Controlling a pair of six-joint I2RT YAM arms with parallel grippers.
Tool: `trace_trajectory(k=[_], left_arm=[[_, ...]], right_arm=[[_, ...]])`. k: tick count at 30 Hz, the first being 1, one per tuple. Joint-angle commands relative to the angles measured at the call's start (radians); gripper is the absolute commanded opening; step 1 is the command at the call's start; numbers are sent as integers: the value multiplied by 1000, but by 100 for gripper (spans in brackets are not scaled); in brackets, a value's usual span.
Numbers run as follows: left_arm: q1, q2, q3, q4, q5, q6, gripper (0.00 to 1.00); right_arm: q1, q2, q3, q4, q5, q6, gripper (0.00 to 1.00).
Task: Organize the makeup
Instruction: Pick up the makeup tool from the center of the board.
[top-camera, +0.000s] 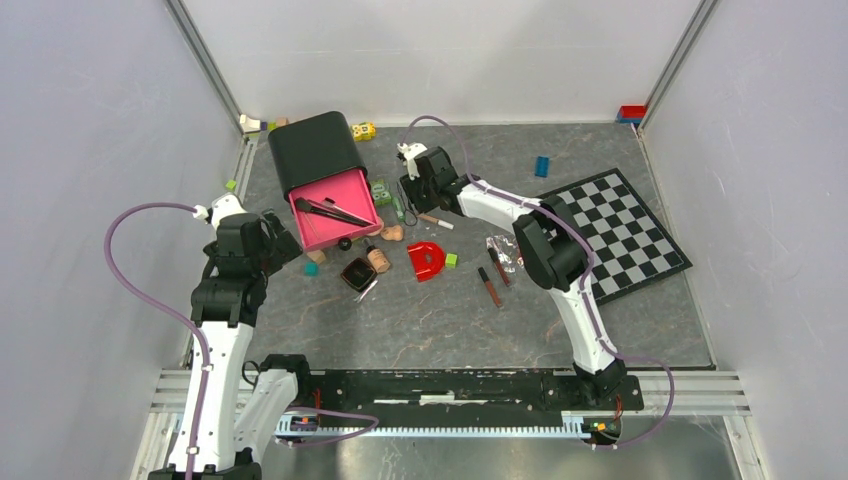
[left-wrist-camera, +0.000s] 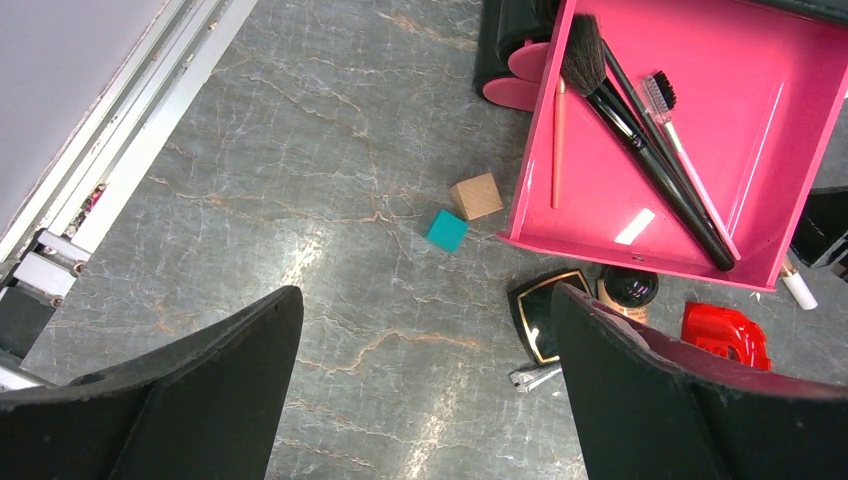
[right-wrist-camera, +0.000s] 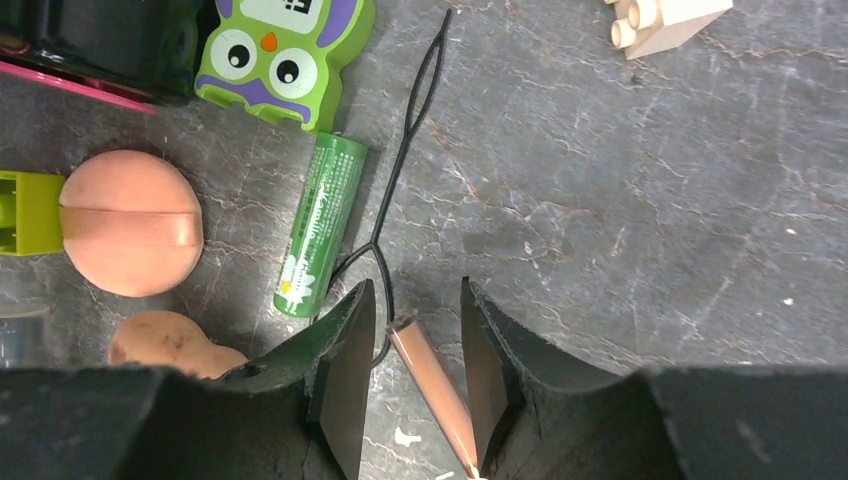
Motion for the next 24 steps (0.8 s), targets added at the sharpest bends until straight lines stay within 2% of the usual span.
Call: trace_trajectory(k=[1,7,16,24], left_arm=[[5,-4,21,19,10,-1,100],[5,1,21,20,12,0,100],[6,8,21,21,17,1,100],[6,9,21,22,19,0,100]], right_arm=[[-1,22,43,86,-36,46,43],[-1,10,28,131,-55,66,45],[-1,59,87,97,44,78,45],[0,124,135,90,25,82,46]])
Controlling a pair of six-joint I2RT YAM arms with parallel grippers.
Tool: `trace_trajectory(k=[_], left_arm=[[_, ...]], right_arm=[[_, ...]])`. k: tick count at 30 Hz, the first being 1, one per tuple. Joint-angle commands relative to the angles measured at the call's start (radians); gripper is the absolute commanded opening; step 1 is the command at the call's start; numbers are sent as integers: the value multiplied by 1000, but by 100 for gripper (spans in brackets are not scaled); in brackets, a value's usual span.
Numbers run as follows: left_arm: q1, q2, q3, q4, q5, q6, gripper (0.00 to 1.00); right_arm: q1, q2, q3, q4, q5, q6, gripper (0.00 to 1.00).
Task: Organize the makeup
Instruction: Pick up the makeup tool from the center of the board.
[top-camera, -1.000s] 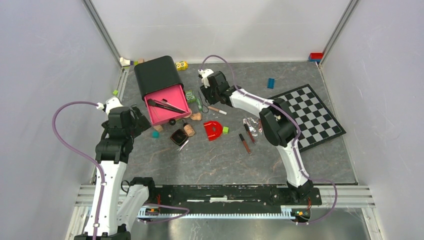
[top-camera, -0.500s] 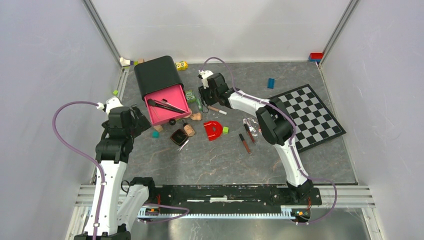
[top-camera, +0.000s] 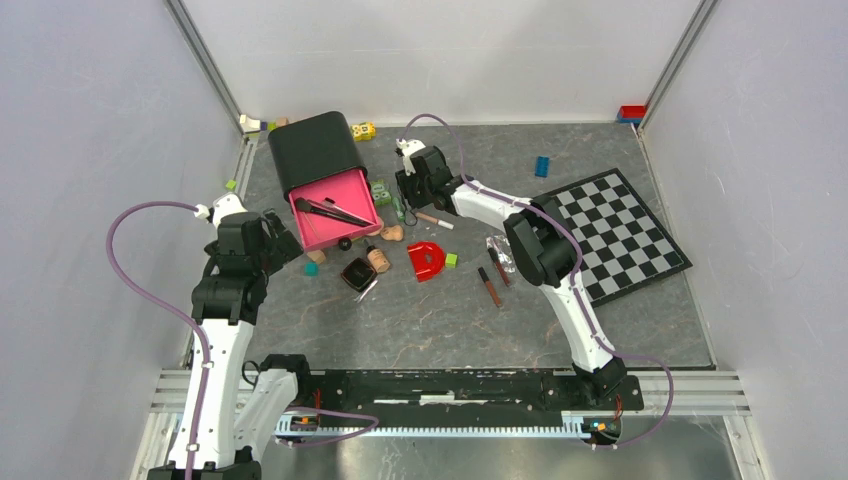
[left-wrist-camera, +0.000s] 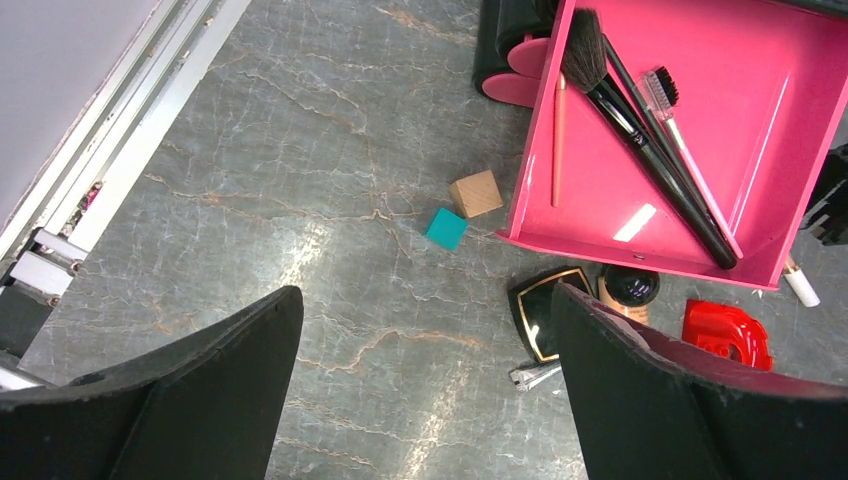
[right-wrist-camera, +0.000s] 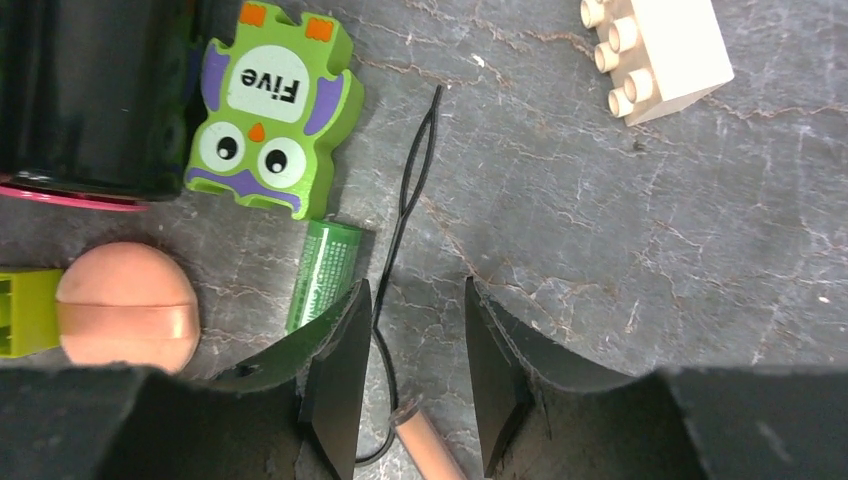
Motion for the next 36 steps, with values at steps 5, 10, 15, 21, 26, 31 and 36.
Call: trace_trajectory(k=[5,10,15,21,26,31,36], left_arm=[[6,2,20,22,16,2,100],[6,10,21,23,21,2,100],[6,16,21,25,27,3,100],[35,13,21,24,27,3,100],[36,15,20,25,30,3,100],[37,14,20,26,33,5,100],[37,8,19,26,31,6,100]], right_arm=[[2,51,61,11,-35,14,48],[9,60,62,11,-50,4,49],[44,95,119,-66,60,-72,49],[81,118,121,-118,169,-135,49],[80,120,104,-153,223,-150,41],[63,90,39,-163,274,-159,31],[-5,23,-84,-135,278,-118,20]])
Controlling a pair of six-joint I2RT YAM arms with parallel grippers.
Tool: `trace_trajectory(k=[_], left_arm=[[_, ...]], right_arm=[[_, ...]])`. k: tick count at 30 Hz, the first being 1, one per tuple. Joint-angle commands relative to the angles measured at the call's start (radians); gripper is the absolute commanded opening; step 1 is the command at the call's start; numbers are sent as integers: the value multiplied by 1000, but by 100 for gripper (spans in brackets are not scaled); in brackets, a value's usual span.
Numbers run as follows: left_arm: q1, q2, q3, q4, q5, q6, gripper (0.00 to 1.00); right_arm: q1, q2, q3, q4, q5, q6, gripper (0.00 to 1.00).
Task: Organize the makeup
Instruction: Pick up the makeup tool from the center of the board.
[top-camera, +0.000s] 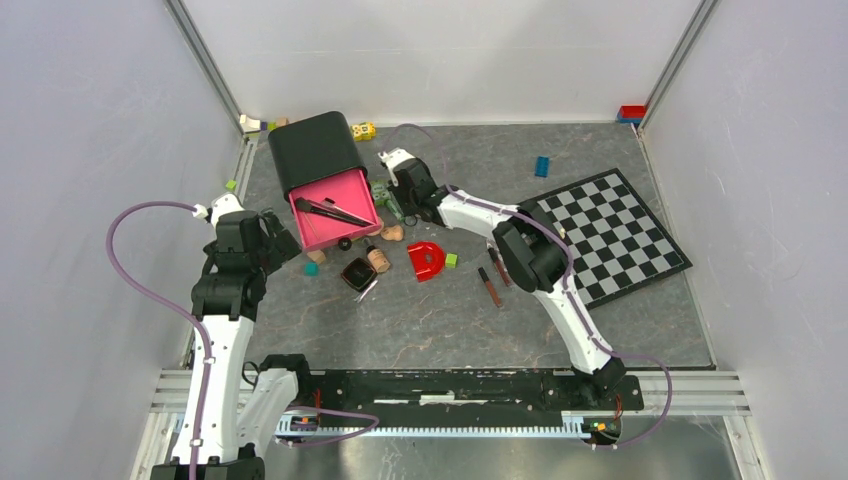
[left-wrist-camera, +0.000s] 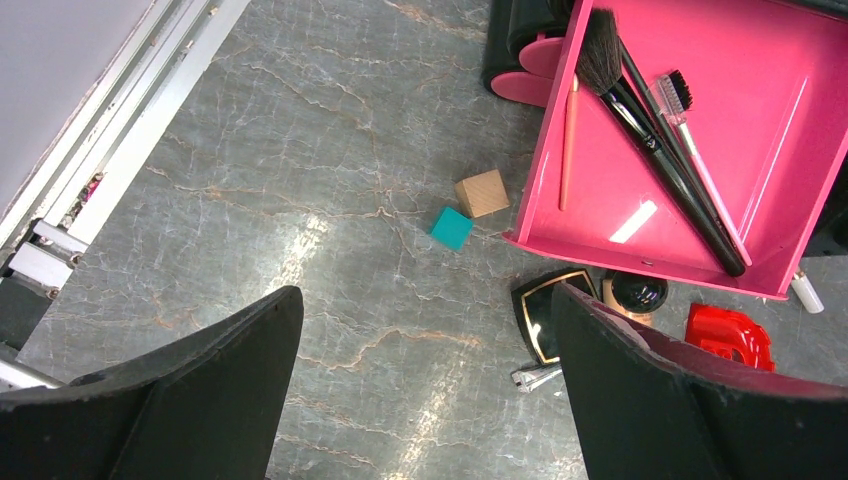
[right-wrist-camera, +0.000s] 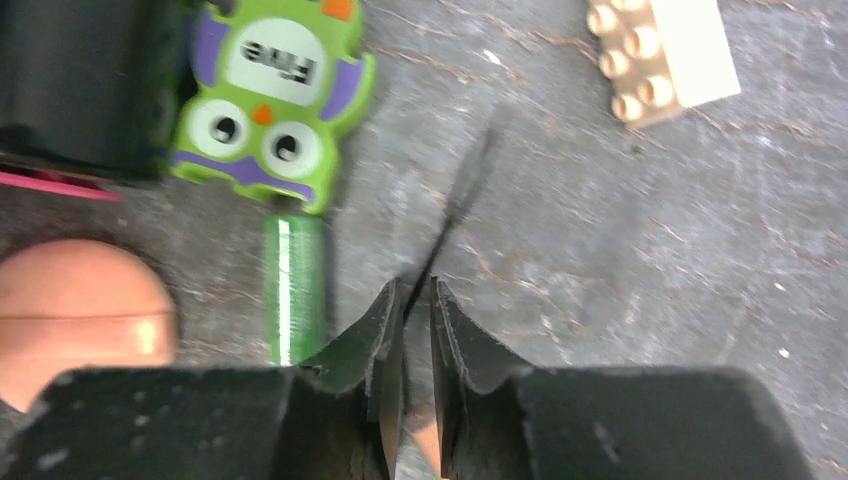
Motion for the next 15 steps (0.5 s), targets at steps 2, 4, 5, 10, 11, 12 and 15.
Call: trace_trajectory(k=[2,4,5,10,11,12,15], left_arm=[[6,-10,20,26,8,6,100],[6,-9,20,26,9,5,100],[6,-9,20,25,9,5,100],[6,-7,20,26,12,5,100],[7,-8,20,26,10,5,100],[6,-8,20,26,9,5,100],[6,-11,20,26,7,5,100]], right_arm=[[-110,-61,-183,-111,76,8,17],[-136,-90,-228,-103,86,8,14],[-150,-105,-245,-98,88,7,13],[-181,-157,-309,-65,61,8,4],[-180,-162,-308,-65,59,8,3],[-181,-165,-306,-66,53,8,2],[-181,-178,-308,-55,21,8,0]])
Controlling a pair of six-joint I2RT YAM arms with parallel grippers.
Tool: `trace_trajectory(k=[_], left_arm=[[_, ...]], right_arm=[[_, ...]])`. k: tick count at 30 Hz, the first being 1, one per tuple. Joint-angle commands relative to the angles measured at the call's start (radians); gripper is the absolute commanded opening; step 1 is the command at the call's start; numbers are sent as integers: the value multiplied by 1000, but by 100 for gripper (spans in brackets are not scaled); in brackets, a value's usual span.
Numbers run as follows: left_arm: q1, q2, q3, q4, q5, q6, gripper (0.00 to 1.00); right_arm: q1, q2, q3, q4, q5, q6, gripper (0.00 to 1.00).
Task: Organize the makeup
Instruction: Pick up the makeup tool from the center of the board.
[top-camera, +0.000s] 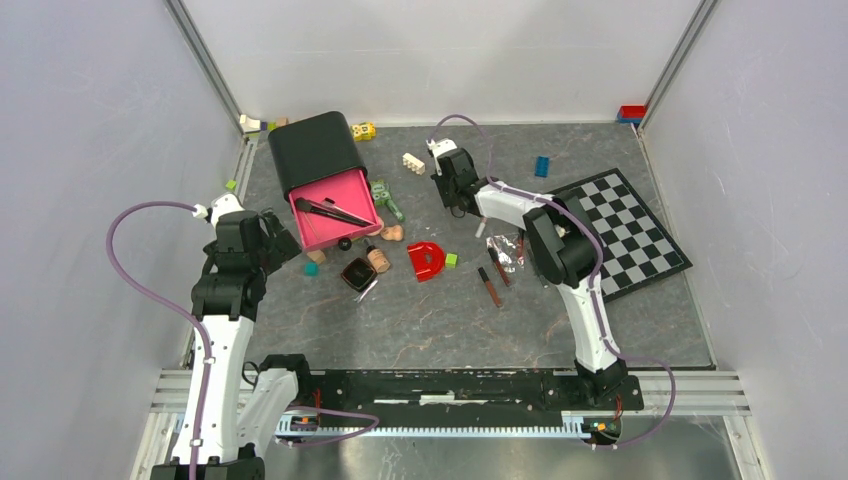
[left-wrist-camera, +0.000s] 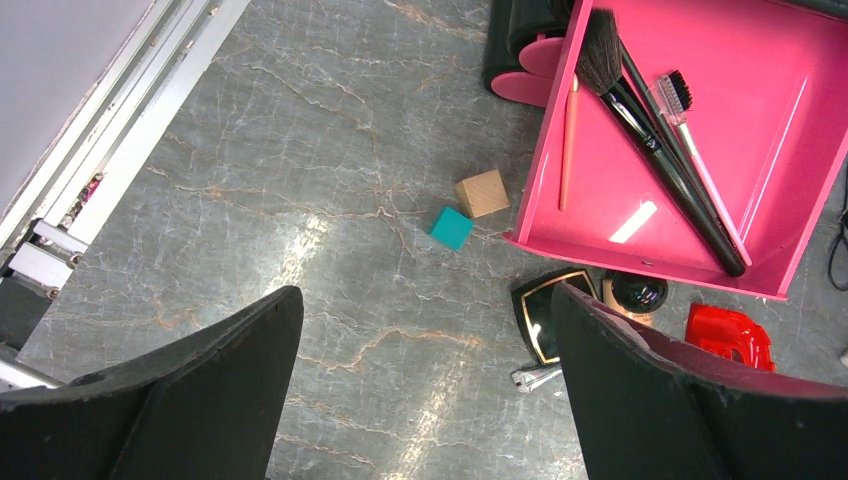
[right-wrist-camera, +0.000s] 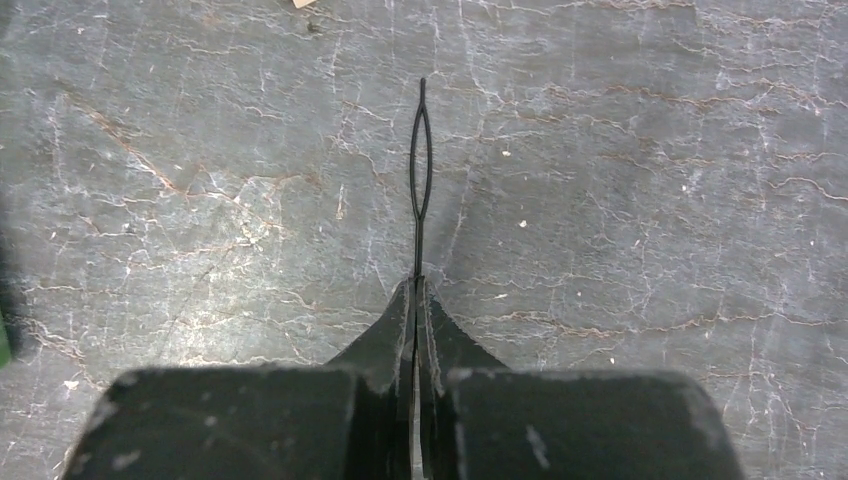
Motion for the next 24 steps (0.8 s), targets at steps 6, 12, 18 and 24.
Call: trace_trajectory(k=[6,12,18,24], left_arm=[[6,-9,20,26,5,6,100],[6,-11,20,26,5,6,100],[6,-14,20,26,5,5,100],[6,-15,19,26,7,5,100]], right_arm=[[-8,-66,-76,-75,-66,-19,0],[-8,-167,-155,-43,-90,-12,0],[-8,-262,-218,-27,-114,1,0],[-8,-326,-269,-29,-116,6,0]])
